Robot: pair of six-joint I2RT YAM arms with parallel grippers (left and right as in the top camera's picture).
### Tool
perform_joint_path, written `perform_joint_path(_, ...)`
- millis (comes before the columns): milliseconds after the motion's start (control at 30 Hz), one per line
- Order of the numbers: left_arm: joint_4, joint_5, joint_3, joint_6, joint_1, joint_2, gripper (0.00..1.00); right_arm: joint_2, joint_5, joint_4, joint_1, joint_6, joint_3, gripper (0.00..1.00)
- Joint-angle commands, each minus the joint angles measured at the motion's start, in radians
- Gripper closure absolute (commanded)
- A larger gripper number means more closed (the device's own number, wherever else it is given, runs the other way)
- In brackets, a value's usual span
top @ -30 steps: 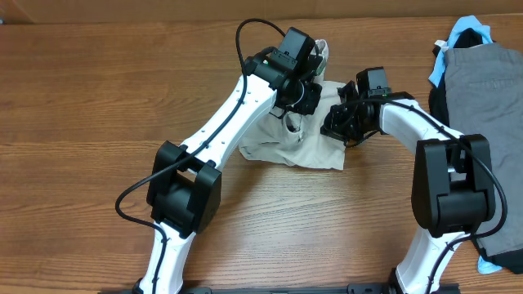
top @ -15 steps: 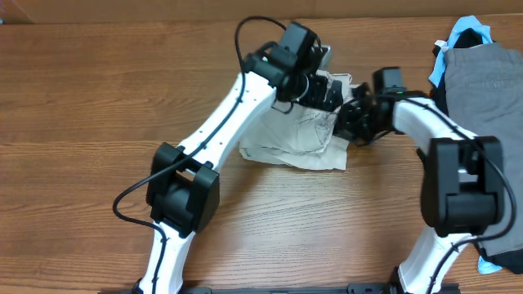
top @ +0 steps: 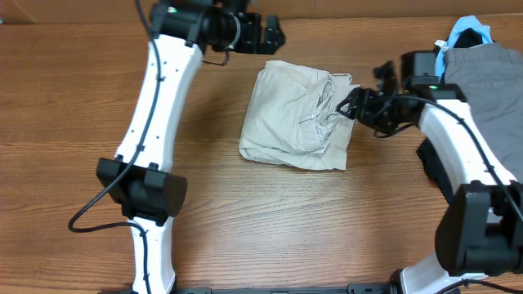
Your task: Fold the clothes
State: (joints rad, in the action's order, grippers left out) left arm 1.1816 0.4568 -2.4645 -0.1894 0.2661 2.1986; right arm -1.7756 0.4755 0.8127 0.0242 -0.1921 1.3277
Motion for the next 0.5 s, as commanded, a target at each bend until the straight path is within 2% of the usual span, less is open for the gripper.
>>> perform_joint_path(0,0.027,-0.042,-0.019,0.033,-0.021,-0.026,0.00,-0.025,-0.111,-0.005,0.064,0.006,0.009,0.15)
perform_joint_path(100,0.055,-0.090,-0.019,0.034,-0.033,-0.026,0.00,-0.039,-0.172,-0.019,0.113,-0.021,0.008,0.07)
perform_joint_path(200,0.076,-0.121,-0.018,0.037,-0.033,-0.026,0.00,-0.051,-0.196,-0.038,0.146,-0.026,0.008,0.07)
perform_joint_path(267,0.082,-0.148,-0.018,0.039,-0.026,-0.026,0.00,-0.066,-0.226,-0.042,0.156,-0.050,0.008,0.12)
perform_joint_path(333,0.083,-0.162,-0.018,0.041,-0.021,-0.026,0.00,-0.078,-0.262,-0.035,0.159,-0.066,0.008,0.26)
perform_joint_path(400,0.085,-0.170,-0.018,0.041,-0.016,-0.026,0.00,-0.084,-0.300,-0.020,0.160,-0.075,0.008,0.50)
perform_joint_path(467,0.089,-0.172,-0.018,0.041,-0.015,-0.026,0.00,-0.085,-0.341,0.000,0.159,-0.087,0.008,0.90)
